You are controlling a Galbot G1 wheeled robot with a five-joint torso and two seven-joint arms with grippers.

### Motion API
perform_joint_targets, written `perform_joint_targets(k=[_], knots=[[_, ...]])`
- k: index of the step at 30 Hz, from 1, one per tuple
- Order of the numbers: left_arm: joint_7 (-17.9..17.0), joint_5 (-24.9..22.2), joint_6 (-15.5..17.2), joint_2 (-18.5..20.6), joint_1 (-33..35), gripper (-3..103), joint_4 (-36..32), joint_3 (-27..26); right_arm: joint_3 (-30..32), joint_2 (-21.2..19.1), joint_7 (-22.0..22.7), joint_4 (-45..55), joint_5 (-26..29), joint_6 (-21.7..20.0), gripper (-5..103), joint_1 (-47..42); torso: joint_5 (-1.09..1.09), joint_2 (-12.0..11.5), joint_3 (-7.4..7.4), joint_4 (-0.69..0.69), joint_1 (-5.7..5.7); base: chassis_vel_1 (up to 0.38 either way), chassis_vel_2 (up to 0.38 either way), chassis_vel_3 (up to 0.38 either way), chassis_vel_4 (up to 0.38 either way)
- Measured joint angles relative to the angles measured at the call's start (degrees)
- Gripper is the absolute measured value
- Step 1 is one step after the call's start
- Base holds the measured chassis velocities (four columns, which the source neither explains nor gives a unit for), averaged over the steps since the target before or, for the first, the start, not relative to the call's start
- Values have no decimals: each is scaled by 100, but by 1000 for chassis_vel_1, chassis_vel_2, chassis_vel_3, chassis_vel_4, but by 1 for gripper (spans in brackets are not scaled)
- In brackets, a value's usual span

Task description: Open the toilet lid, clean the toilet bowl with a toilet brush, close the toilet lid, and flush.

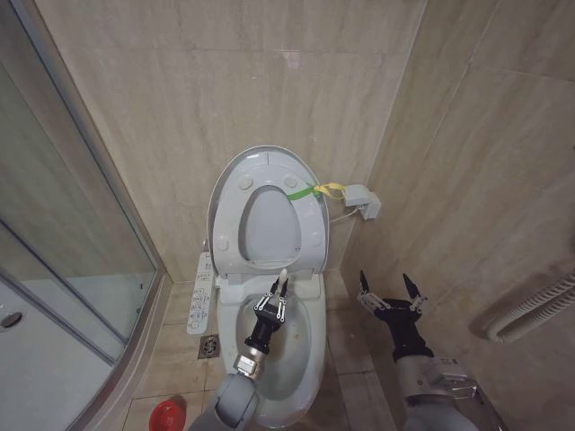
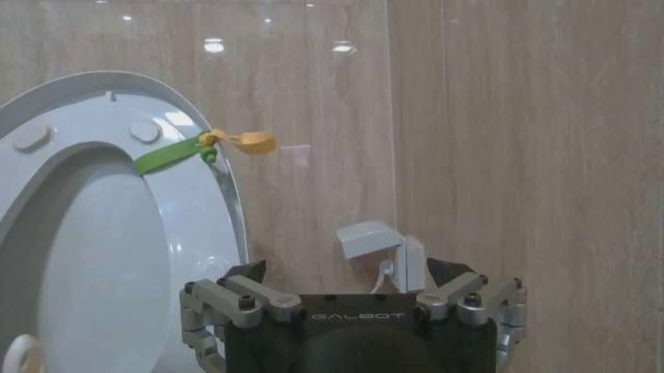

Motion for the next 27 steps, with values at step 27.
perform_joint_targets(k=[27], knots=[[28, -39, -76, -18, 104, 18, 73, -75, 0, 0, 0, 0, 0, 0, 100, 0, 0, 0, 1, 0, 1, 0, 0, 0, 0]])
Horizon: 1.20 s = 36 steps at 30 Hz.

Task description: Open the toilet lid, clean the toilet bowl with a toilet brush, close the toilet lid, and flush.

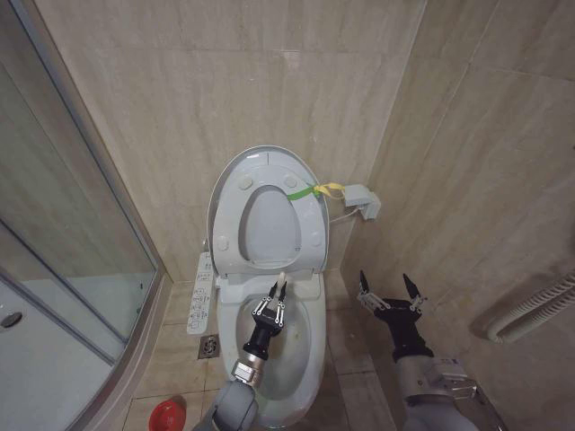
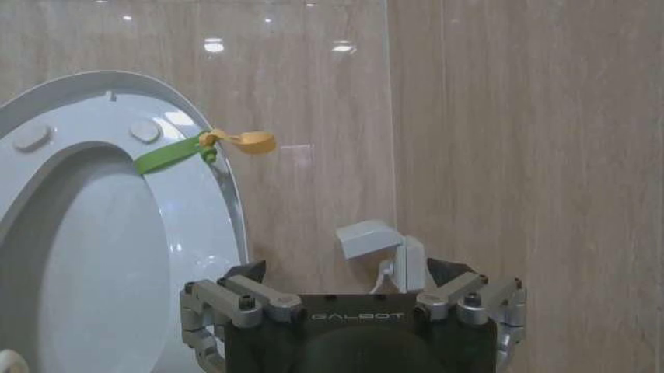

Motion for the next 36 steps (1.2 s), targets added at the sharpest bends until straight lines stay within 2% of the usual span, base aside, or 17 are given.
perform_joint_targets(k=[21, 32, 36], knots=[[-5, 4, -11, -17, -78, 18, 160, -3, 0, 0, 0, 0, 0, 0, 100, 1, 0, 0, 0, 1, 2, 42, -42, -38, 36], [-120, 31, 159, 189, 373, 18, -674, -60, 0, 0, 0, 0, 0, 0, 100, -1, -1, 0, -1, 0, -2, 0, 0, 0, 0], [-123, 136, 129, 267, 705, 18, -1001, -365, 0, 0, 0, 0, 0, 0, 100, -1, -1, 0, -1, 0, -1, 0, 0, 0, 0]])
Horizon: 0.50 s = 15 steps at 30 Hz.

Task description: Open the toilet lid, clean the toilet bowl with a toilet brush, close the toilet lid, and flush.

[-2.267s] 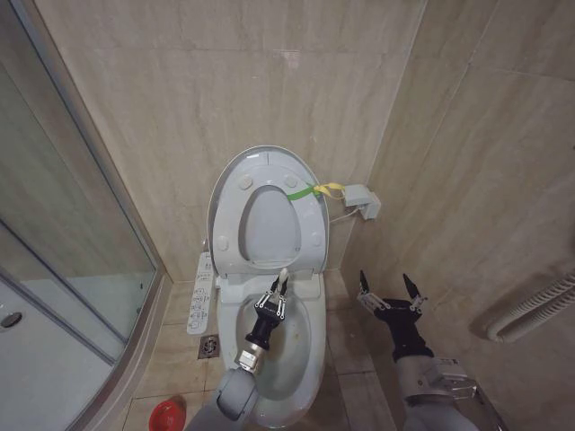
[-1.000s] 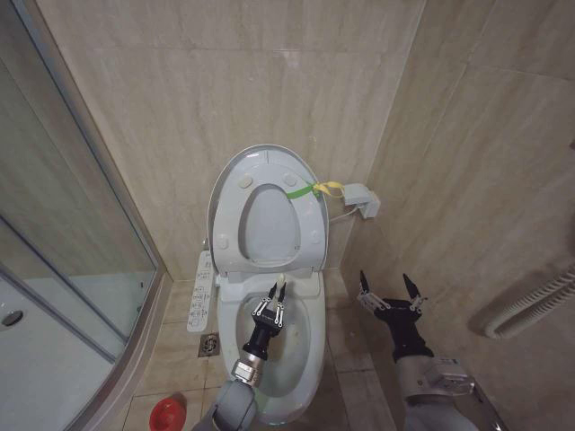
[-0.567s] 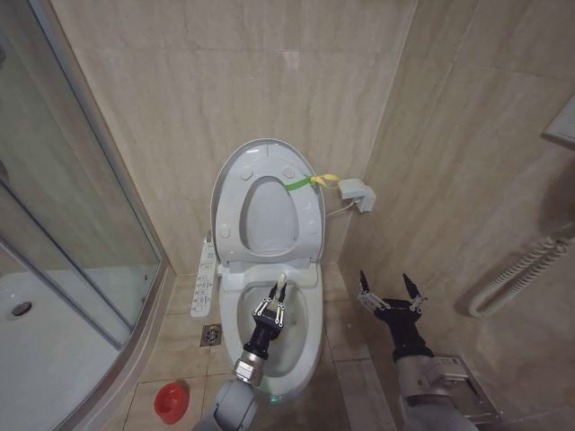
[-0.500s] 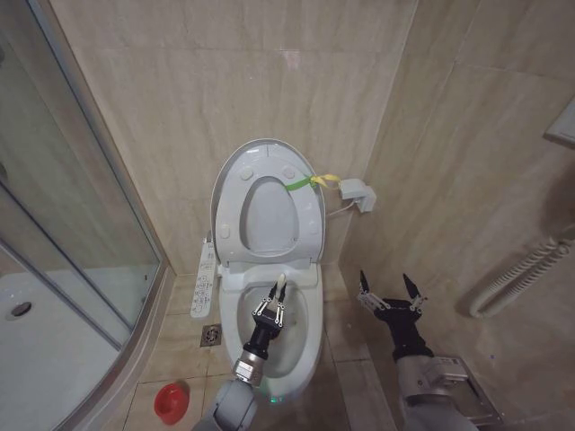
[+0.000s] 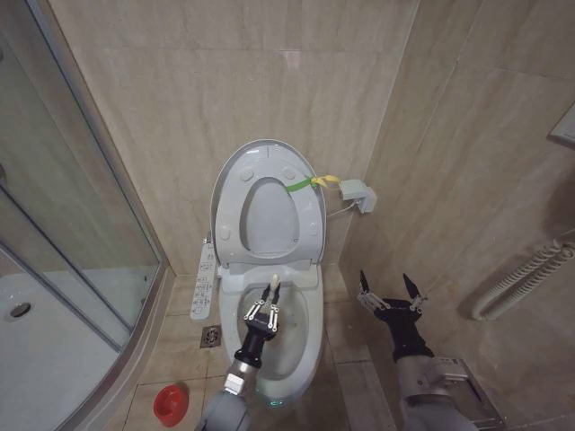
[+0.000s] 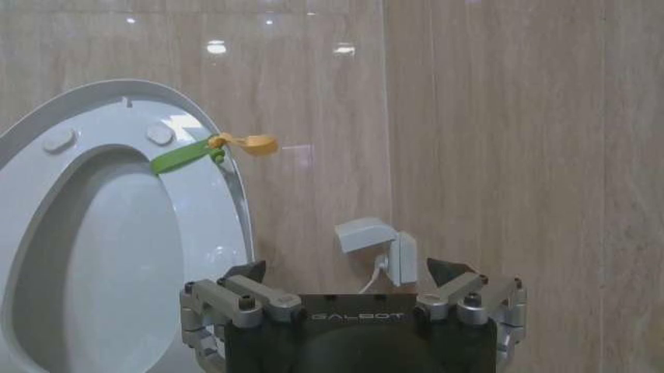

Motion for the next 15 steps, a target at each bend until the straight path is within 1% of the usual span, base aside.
perform_joint_targets(k=[1, 4, 5, 9, 10, 12, 13, 15], knots=[[0, 0, 0, 0, 0, 18, 0, 0, 0, 0, 0, 0, 0, 0, 100, 0, 0, 0, 0, 0, 0, 0, 0, 0, 0], [-70, 52, 30, 67, 246, 18, -374, -318, 0, 0, 0, 0, 0, 0, 100, 0, 0, 0, 0, 0, 0, 0, 0, 0, 0], [-70, 52, 30, 67, 246, 18, -374, -318, 0, 0, 0, 0, 0, 0, 100, 0, 0, 0, 0, 0, 0, 0, 0, 0, 0], [-102, 157, 77, 158, 627, 18, -986, -801, 0, 0, 0, 0, 0, 0, 100, 0, 1, 0, 0, 0, 0, 0, 0, 0, 0], [-102, 157, 77, 158, 627, 18, -986, -801, 0, 0, 0, 0, 0, 0, 100, 0, 1, 0, 0, 0, 0, 0, 0, 0, 0], [-113, 206, 78, 181, 875, 18, -1284, -993, 0, 0, 0, 0, 0, 0, 100, 0, 1, 0, 0, 0, 0, 0, 0, 0, 0], [-113, 206, 78, 181, 875, 18, -1284, -993, 0, 0, 0, 0, 0, 0, 100, 0, 1, 0, 0, 0, 0, 0, 0, 0, 0], [-125, 276, 72, 169, 1145, 18, -1567, -1137, 0, 0, 0, 0, 0, 0, 100, 0, 0, 0, 0, 0, 0, 0, 0, 0, 0]])
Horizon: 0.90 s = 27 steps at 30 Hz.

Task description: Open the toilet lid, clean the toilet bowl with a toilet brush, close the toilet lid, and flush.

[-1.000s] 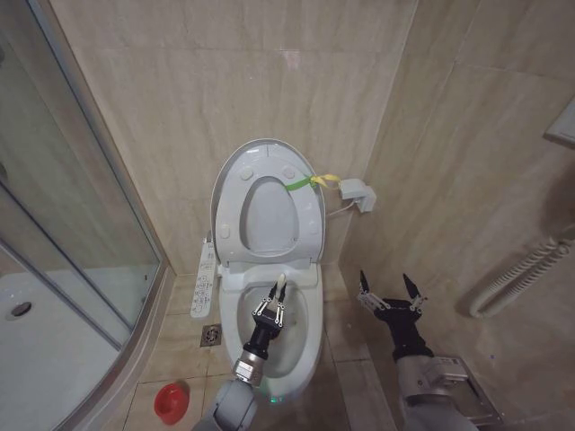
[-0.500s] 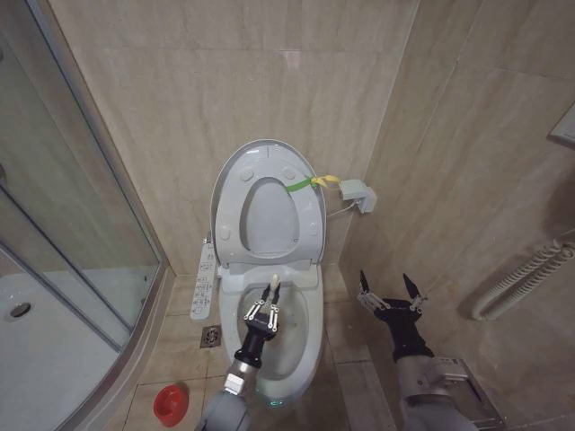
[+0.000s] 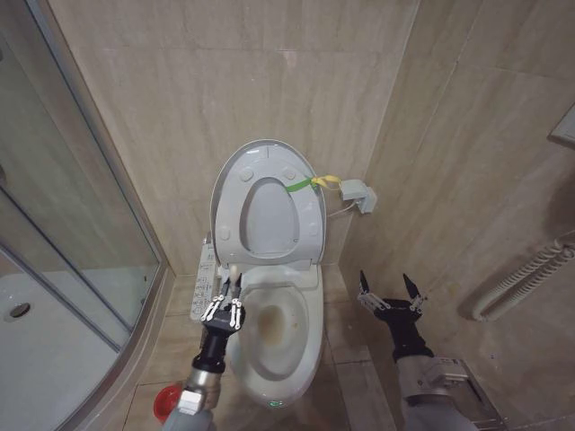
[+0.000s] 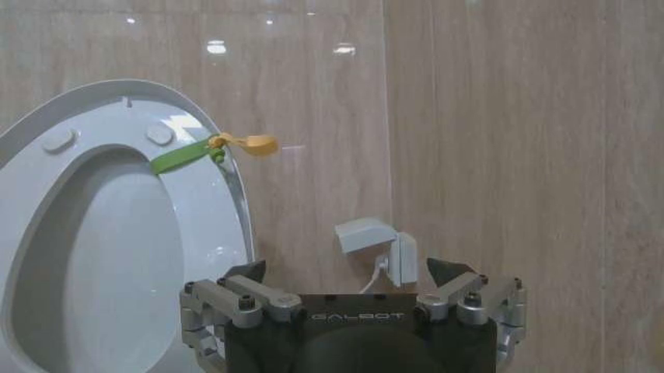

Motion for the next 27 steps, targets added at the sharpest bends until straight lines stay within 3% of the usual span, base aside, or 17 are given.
perform_joint_targets(k=[7, 14, 24, 27], knots=[[-122, 389, -109, -138, 908, 18, -466, -305, 0, 0, 0, 0, 0, 0, 100, 0, 0, 0, 0, 0, 0, 0, 0, 0, 0], [-528, 620, -176, -353, 1692, 18, -787, -647, 0, 0, 0, 0, 0, 0, 100, 0, 1, 0, 0, 0, 0, 0, 0, 0, 0], [-979, 632, -236, -449, 1965, 18, -613, -1101, 0, 0, 0, 0, 0, 0, 100, 0, 1, 0, 0, 0, 1, 0, 0, 0, 0], [-1101, 571, -352, -499, 1902, 18, -288, -1338, 0, 0, 0, 0, 0, 0, 100, 0, 1, 0, 0, 0, 1, 0, 0, 0, 0]])
